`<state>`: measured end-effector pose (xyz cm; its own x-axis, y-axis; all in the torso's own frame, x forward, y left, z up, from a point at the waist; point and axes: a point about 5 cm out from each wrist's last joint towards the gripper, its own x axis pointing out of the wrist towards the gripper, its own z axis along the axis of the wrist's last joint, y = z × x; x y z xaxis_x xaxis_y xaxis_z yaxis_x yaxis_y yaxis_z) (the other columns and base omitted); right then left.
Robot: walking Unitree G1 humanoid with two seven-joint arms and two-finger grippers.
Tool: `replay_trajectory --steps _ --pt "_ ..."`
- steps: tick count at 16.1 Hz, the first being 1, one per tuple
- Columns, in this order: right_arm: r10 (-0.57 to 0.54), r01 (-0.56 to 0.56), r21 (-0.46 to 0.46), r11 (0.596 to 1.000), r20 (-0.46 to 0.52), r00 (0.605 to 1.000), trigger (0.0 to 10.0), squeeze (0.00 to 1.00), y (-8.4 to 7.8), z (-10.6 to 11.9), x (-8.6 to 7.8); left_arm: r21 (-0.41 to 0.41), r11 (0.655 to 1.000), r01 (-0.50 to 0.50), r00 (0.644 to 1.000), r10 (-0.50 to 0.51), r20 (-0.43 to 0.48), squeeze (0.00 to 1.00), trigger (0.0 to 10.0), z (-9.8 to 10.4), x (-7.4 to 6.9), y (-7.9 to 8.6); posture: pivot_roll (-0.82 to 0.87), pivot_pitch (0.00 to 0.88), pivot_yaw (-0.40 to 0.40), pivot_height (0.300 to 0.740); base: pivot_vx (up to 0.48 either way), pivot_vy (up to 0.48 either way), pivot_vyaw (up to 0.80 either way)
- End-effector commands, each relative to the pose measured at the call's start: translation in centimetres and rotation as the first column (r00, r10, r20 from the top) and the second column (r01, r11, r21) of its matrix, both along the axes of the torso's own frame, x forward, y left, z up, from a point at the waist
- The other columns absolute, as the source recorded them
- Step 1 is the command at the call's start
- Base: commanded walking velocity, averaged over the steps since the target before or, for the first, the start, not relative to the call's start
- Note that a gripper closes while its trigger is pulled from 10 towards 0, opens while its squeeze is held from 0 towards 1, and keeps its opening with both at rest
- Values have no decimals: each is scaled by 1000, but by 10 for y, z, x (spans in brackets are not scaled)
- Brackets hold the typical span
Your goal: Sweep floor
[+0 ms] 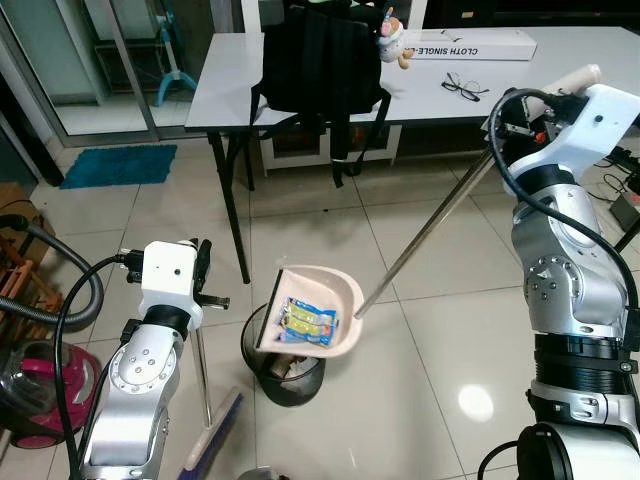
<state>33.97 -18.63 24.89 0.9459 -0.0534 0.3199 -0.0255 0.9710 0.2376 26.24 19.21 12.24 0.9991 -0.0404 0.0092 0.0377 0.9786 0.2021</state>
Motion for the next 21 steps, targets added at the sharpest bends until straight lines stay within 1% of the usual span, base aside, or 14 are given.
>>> replay_trajectory --steps 1,4,5,6,7,8,9,10,12,15,16,17,18,21 --pt "31 -27 -34 999 119 992 10000 0 8 17 -8 16 1000 -3 1000 3 2 0 10000 2 1 2 30 26 31 740 0 0 0" --pt "135 -114 -109 987 201 970 10000 0 32 21 -15 15 1000 -1 1000 1 3 0 10000 2 2 2 32 27 30 740 0 0 0" --pt "155 -129 -127 983 215 964 10000 0 36 22 -17 15 1000 -1 1000 1 3 0 10000 2 2 2 31 27 30 740 0 0 0" --pt "222 -176 -190 966 256 941 10000 0 50 25 -24 15 1000 -1 1000 1 2 0 10000 2 2 2 30 27 30 740 0 0 0" --pt "282 -214 -246 945 284 916 10000 0 62 26 -30 15 1000 -1 1000 1 2 0 10000 2 2 1 29 26 30 740 0 0 0" --pt "353 -257 -316 913 300 886 10000 0 76 26 -37 16 1000 -1 1000 1 1 0 10000 2 2 1 29 26 30 740 0 0 0" --pt "438 -301 -406 863 307 845 10000 0 91 24 -46 16 1000 -1 1000 1 2 0 10000 2 2 1 31 26 29 740 0 0 0" --pt "496 -320 -481 816 299 815 10000 0 101 21 -52 16 1000 -1 1000 1 2 0 10000 2 2 1 30 26 30 740 0 0 0" --pt "560 -342 -554 759 287 777 10000 0 110 16 -59 18 1000 2 1000 -2 1 0 10000 2 3 1 29 27 32 740 0 0 0" --pt "607 -366 -580 728 298 737 10000 0 121 14 -70 22 1000 6 1000 -6 1 0 10000 2 4 1 27 26 33 740 0 0 0" --pt "631 -373 -593 714 314 709 10000 0 128 14 -77 23 1000 7 1000 -7 2 0 10000 2 5 0 26 24 33 740 0 0 0" --pt "644 -375 -607 701 313 698 10000 0 131 12 -80 23 1000 7 1000 -7 3 0 10000 2 5 0 27 24 33 740 0 0 0" --pt "672 -372 -643 669 310 672 10000 0 137 9 -86 22 1000 8 1000 -8 4 0 10000 2 6 0 26 23 33 740 0 0 0" --pt "701 -332 -704 628 327 634 10000 0 144 7 -94 24 1000 7 1000 -7 8 0 10000 3 8 0 30 20 32 740 0 0 0"
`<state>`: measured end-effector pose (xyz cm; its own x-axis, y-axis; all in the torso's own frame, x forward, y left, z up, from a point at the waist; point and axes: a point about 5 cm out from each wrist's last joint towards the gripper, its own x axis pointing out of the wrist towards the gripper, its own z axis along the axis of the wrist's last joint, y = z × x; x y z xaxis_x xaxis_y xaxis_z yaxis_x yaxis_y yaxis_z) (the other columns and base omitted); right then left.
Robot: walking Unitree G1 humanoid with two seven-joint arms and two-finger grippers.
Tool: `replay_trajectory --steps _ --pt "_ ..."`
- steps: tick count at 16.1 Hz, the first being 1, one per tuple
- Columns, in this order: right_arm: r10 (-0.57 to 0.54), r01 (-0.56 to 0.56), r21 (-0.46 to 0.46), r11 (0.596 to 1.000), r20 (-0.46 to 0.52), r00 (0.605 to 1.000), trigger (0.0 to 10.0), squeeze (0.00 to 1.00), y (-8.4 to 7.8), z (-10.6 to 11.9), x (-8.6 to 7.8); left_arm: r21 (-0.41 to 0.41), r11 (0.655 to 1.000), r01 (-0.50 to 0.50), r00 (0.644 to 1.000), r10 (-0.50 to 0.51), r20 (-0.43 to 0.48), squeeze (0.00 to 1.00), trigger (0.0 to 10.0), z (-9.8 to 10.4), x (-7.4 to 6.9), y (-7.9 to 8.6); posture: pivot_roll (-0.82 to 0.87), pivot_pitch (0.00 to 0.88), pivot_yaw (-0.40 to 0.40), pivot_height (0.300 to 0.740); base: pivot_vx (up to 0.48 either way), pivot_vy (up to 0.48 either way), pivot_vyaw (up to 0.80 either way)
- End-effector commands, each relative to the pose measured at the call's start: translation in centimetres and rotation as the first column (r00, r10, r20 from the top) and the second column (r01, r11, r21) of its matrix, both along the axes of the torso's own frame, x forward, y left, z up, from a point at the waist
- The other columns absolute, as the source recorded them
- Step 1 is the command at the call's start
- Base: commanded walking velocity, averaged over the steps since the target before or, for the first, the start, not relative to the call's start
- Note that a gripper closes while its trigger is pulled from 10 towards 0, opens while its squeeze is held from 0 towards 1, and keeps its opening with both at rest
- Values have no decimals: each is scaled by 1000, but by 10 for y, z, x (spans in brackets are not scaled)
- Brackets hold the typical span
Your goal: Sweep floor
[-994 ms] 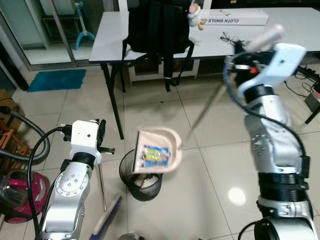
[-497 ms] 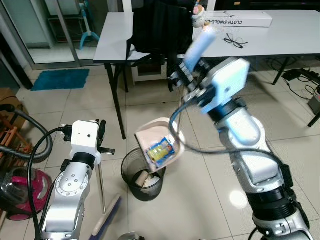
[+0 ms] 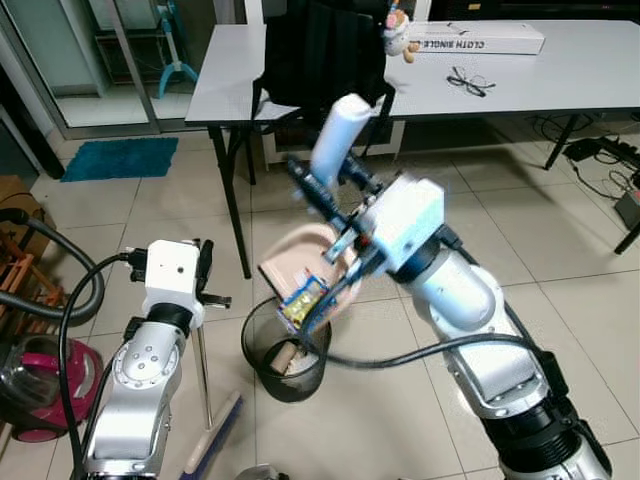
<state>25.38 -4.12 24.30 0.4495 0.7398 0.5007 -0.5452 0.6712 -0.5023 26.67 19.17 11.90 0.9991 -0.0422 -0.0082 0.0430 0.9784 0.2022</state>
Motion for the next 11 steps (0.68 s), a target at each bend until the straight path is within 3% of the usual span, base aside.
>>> replay_trajectory --steps 1,8,10,11 --pt "21 -21 0 1000 105 994 10000 0 1 11 -10 24 1000 6 1000 -6 28 0 10000 7 4 0 30 21 32 740 0 0 0" --pt "68 -58 -69 996 151 986 10000 0 6 2 -16 29 1000 11 999 -12 31 0 10000 7 6 -1 29 14 32 740 0 0 0" --pt "-87 90 -9 996 188 978 10000 0 -10 11 -3 57 998 -16 998 13 63 0 10000 11 7 3 27 12 32 740 0 0 0" --pt "-247 239 62 969 216 945 10000 0 -30 23 11 77 995 -68 992 59 107 0 10000 17 11 12 23 9 32 740 0 0 0"
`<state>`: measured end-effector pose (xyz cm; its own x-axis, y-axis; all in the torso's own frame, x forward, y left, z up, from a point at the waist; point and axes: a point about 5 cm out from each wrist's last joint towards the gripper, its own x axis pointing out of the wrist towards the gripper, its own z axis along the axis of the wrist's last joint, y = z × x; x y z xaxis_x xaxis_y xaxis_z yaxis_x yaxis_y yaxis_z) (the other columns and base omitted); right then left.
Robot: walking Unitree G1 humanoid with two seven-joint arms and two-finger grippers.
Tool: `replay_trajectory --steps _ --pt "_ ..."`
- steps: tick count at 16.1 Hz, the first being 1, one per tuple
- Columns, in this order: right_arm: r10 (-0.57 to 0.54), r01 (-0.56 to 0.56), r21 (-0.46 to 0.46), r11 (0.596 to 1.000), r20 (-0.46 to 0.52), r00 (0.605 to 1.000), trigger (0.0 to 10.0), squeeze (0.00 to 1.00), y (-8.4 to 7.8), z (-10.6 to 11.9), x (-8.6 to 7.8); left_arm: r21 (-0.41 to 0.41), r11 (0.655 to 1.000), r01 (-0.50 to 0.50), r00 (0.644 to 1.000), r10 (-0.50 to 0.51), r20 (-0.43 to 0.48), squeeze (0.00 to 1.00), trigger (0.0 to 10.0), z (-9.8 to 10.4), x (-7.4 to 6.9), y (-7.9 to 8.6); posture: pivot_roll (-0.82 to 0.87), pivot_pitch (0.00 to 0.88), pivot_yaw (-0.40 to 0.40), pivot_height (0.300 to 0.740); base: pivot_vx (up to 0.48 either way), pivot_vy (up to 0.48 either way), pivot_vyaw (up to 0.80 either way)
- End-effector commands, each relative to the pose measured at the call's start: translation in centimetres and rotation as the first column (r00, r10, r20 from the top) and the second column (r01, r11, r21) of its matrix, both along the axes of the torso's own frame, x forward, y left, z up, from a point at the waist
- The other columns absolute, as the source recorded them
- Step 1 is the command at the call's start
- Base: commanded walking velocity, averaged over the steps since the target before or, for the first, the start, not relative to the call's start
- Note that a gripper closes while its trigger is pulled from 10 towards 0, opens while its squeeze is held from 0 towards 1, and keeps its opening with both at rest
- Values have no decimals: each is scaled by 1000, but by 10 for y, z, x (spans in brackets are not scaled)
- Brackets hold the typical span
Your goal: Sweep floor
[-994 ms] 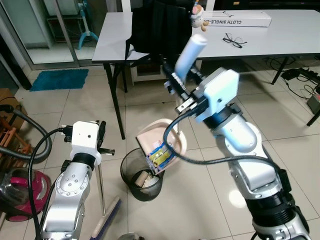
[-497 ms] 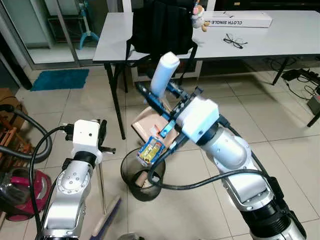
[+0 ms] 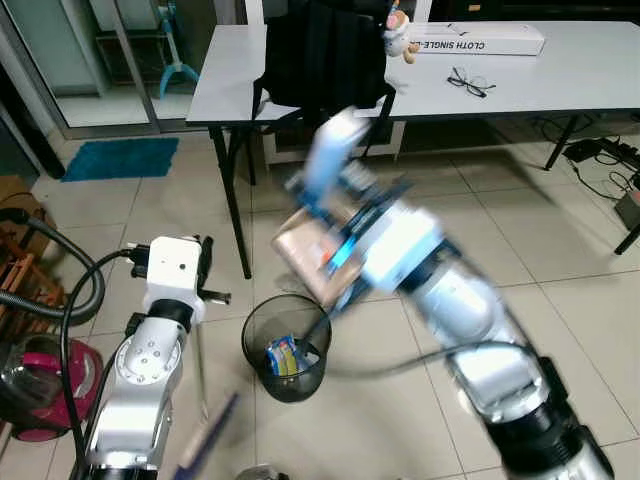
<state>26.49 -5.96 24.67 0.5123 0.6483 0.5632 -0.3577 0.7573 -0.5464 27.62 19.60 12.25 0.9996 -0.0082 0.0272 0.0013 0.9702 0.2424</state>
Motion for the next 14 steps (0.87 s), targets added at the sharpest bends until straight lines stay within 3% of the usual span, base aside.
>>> replay_trajectory --steps 1,3,6,7,10,11,14 --pt "-216 207 77 975 129 968 10000 0 -36 28 13 55 996 -77 989 69 128 0 10000 22 9 15 20 9 33 740 0 0 0" --pt "-319 313 63 948 132 939 10000 0 -55 27 21 57 994 -89 982 78 171 0 10000 30 18 17 17 7 31 740 0 0 0" --pt "-484 486 -21 874 67 872 10000 0 -87 2 31 41 997 -58 979 49 197 0 10000 36 38 8 6 5 35 740 0 0 0" --pt "-555 554 -27 832 -15 832 10000 0 -102 -19 33 18 999 -40 980 35 198 0 10000 34 45 1 -1 3 41 740 0 0 0" --pt "-649 650 -31 759 -114 752 10000 0 -121 -52 29 -18 1000 -24 981 28 194 0 10000 28 50 -10 -10 2 41 740 0 0 0" --pt "-713 711 -80 698 -169 681 10000 0 -135 -79 24 -41 999 -17 981 25 194 0 10000 26 54 -17 -13 2 42 740 0 0 0" --pt "-768 761 -145 632 -246 591 10000 0 -150 -110 15 -68 998 8 979 6 205 0 10000 25 59 -27 -13 1 39 740 0 0 0"
